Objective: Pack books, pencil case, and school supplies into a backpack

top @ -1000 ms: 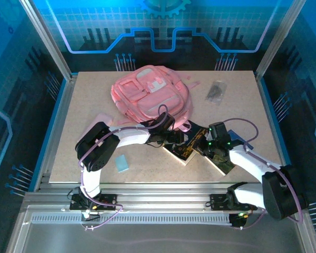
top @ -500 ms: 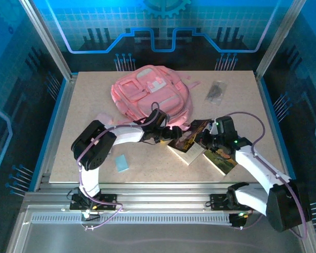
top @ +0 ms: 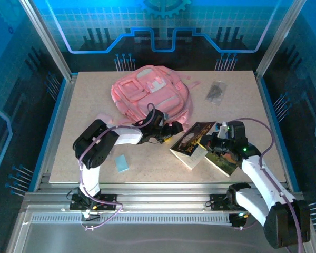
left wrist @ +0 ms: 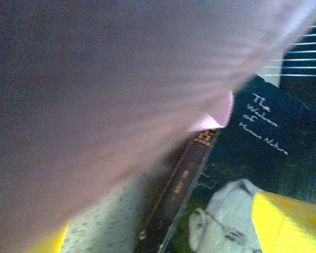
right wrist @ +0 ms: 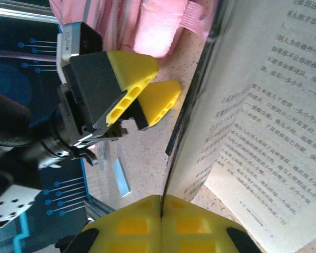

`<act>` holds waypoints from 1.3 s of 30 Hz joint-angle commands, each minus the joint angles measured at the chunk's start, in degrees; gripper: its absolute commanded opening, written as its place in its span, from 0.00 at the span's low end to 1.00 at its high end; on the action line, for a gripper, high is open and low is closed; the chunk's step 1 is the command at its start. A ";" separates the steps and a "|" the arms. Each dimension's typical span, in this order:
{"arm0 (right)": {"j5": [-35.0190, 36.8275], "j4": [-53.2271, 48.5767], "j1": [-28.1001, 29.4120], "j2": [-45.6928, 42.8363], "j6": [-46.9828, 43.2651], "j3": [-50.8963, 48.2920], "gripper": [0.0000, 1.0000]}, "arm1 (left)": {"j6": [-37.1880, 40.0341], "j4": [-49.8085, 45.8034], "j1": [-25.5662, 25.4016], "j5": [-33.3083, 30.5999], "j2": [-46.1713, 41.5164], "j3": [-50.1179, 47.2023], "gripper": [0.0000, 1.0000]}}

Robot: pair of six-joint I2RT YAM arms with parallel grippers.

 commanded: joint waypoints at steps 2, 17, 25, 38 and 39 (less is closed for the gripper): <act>-4.99 1.21 -0.97 0.11 -0.44 1.36 0.00 | -9.49 11.48 -4.18 9.12 4.42 -2.48 0.88; -9.58 2.10 -3.48 -6.59 2.79 -1.72 0.00 | -10.95 9.52 -5.98 12.96 4.81 -3.16 0.86; -7.05 -9.36 -6.29 -7.89 -3.08 -5.63 0.00 | -14.07 13.18 -6.00 13.28 0.61 -4.01 0.86; 5.13 -25.71 -10.42 -7.65 -11.66 -6.04 0.03 | -24.80 31.00 -7.38 14.29 4.66 -3.02 0.73; 5.89 -25.87 -10.42 -7.25 -11.73 -5.86 0.11 | -23.82 29.76 -7.40 14.16 4.18 -2.92 0.72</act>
